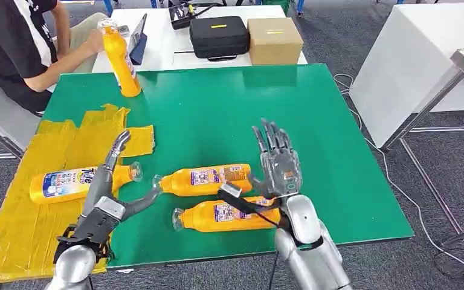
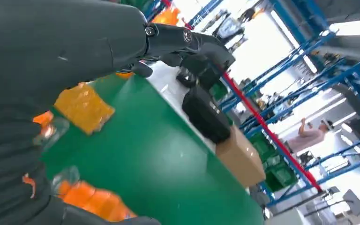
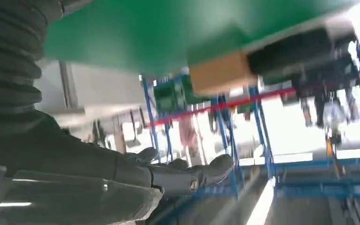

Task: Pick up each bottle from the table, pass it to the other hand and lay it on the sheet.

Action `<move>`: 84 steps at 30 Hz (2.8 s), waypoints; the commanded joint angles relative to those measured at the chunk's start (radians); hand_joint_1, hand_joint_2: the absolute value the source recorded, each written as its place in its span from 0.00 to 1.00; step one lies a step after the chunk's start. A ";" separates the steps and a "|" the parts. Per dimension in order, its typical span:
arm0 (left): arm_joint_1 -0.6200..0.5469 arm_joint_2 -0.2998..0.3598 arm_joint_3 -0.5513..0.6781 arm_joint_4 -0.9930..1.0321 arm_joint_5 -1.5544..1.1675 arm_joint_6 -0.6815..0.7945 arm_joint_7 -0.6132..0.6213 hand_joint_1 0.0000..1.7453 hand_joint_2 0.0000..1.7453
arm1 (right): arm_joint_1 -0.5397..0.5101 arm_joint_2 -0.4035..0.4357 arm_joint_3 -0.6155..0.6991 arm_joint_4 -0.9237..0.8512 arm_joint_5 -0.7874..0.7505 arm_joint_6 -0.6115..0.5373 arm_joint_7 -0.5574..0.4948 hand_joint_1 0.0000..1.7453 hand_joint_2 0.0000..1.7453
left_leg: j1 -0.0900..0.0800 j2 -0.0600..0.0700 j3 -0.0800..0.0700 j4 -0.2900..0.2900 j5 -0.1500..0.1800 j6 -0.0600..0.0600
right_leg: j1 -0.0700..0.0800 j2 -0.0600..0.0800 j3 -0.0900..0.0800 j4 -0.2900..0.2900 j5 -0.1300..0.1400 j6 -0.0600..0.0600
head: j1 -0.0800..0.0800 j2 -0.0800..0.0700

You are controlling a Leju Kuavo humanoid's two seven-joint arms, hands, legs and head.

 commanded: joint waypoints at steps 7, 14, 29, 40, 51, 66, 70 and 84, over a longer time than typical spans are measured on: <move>-0.018 -0.008 -0.047 0.132 0.014 0.004 -0.002 0.00 1.00 | -0.147 -0.043 0.013 0.148 -0.039 0.000 0.009 0.00 1.00 | 0.000 -0.001 0.002 -0.001 -0.001 -0.002 | 0.000 0.001 0.003 -0.001 -0.001 0.000 | 0.000 0.000; 0.004 0.000 -0.053 0.104 0.013 0.006 -0.003 0.00 1.00 | -0.292 0.004 0.049 0.398 -0.159 0.154 0.001 0.00 1.00 | 0.000 0.002 0.002 -0.001 -0.001 -0.002 | 0.000 0.005 0.002 0.000 0.000 0.000 | 0.000 0.000; -0.028 -0.018 -0.046 0.168 0.015 0.012 -0.006 0.00 1.00 | -0.518 0.092 0.166 0.924 -0.225 0.260 0.015 0.00 1.00 | 0.001 -0.001 0.002 -0.001 0.000 -0.001 | 0.000 0.002 0.003 0.000 -0.001 0.000 | 0.000 0.000; -0.059 -0.030 -0.052 0.221 0.017 0.010 -0.006 0.00 1.00 | -0.511 0.088 0.170 0.914 -0.217 0.274 0.029 0.00 1.00 | 0.000 -0.004 0.005 -0.002 0.000 -0.002 | 0.000 -0.001 0.006 -0.001 -0.001 -0.001 | 0.000 0.000; -0.066 -0.043 -0.028 0.265 0.025 -0.010 -0.002 0.00 1.00 | -0.333 0.026 0.298 0.454 -0.151 0.385 0.086 0.00 1.00 | 0.001 -0.005 0.006 -0.002 0.000 -0.002 | 0.001 -0.002 0.007 -0.002 -0.001 -0.001 | 0.000 0.000; -0.078 -0.045 -0.028 0.280 0.027 -0.013 -0.001 0.00 1.00 | -0.319 0.008 0.309 0.403 -0.151 0.413 0.097 0.00 1.00 | 0.001 -0.002 0.003 0.000 0.001 -0.001 | 0.000 -0.001 0.003 0.000 -0.001 0.000 | 0.000 0.000; -0.070 -0.040 -0.020 0.271 0.035 -0.013 0.005 0.00 1.00 | -0.307 0.004 0.316 0.371 -0.150 0.419 0.105 0.00 1.00 | 0.001 -0.003 0.004 -0.001 0.000 -0.002 | 0.000 0.000 0.004 0.000 -0.001 -0.001 | 0.000 0.000; -0.054 -0.045 -0.013 0.192 0.019 -0.016 0.038 0.00 1.00 | -0.371 0.057 0.250 0.625 -0.152 0.443 0.162 0.00 1.00 | 0.001 -0.002 0.004 -0.001 0.000 -0.002 | 0.000 0.001 0.004 0.000 -0.001 -0.001 | 0.000 0.000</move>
